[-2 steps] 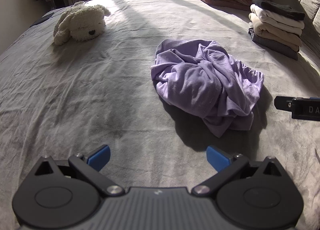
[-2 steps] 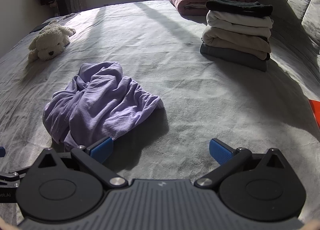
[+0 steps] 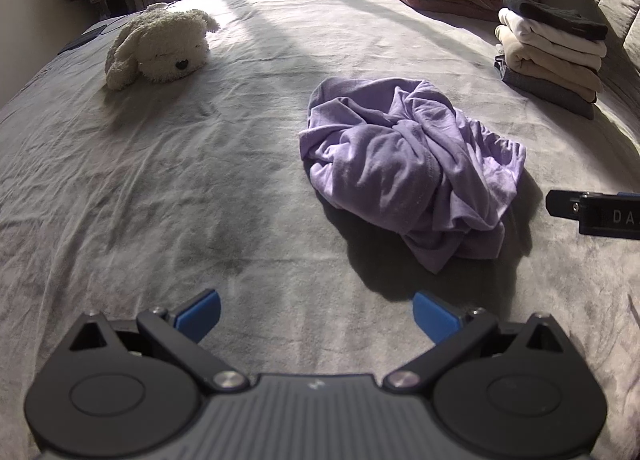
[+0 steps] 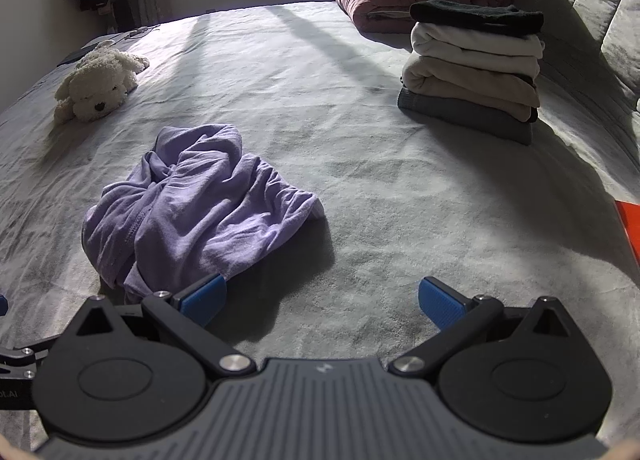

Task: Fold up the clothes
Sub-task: 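Move both grippers toward the crumpled lavender garment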

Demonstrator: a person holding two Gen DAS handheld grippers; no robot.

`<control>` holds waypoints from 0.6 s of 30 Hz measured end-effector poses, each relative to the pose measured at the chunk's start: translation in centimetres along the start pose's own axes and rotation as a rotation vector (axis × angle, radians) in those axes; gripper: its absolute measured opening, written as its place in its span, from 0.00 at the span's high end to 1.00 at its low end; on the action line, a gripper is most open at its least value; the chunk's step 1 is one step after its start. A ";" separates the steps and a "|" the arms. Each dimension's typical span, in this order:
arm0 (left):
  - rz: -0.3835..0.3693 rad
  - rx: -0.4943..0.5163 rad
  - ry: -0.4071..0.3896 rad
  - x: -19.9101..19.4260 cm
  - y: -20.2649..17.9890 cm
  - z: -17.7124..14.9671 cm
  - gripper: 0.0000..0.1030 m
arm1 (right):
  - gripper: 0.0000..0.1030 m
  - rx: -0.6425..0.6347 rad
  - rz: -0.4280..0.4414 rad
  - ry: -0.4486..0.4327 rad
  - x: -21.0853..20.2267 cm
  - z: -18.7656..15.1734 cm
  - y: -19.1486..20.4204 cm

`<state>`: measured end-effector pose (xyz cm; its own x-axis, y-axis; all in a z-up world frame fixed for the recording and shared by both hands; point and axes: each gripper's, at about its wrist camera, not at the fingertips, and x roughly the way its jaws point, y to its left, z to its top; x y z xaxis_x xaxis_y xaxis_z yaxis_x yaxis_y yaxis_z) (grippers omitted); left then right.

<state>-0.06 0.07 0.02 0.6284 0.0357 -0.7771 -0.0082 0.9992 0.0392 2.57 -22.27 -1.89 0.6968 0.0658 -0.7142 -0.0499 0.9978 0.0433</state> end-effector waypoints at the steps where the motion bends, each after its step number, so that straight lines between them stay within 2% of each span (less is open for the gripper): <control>1: 0.006 0.001 -0.005 0.0 0.0 0.0 0.00 | 0.00 -0.006 -0.004 0.007 0.1 0.0 0.0; 6: 0.024 -0.006 0.011 0.4 0.1 0.0 0.00 | 0.00 -0.034 -0.024 0.040 0.5 -0.2 0.3; 18: 0.027 -0.021 0.041 1.7 0.2 0.5 0.00 | 0.00 -0.047 -0.014 0.059 1.6 -0.7 0.7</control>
<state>1.35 0.28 -0.98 0.5955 0.0630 -0.8009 -0.0411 0.9980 0.0479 3.11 -21.48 -3.50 0.6542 0.0501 -0.7547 -0.0747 0.9972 0.0015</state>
